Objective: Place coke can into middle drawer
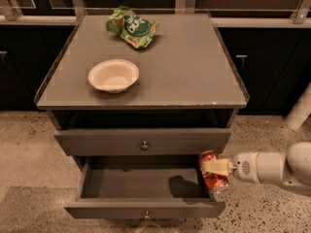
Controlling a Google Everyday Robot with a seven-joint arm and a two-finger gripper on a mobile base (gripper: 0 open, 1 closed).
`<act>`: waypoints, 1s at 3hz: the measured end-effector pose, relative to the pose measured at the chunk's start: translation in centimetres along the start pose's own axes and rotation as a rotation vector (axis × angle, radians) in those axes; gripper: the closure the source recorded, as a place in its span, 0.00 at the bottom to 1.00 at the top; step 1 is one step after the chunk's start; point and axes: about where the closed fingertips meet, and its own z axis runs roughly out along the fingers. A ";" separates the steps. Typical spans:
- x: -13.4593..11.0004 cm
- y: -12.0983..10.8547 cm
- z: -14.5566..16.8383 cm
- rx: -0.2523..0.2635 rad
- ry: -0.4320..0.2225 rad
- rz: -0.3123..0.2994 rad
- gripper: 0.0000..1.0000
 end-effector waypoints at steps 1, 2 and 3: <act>1.8 -1.8 2.7 0.004 0.041 0.026 1.00; 1.8 -1.9 2.4 0.018 0.031 0.041 1.00; 4.1 -4.5 3.2 0.066 -0.006 0.158 1.00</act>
Offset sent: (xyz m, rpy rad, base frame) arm -0.0002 -0.0075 -0.0259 -0.0178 0.0419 -0.0585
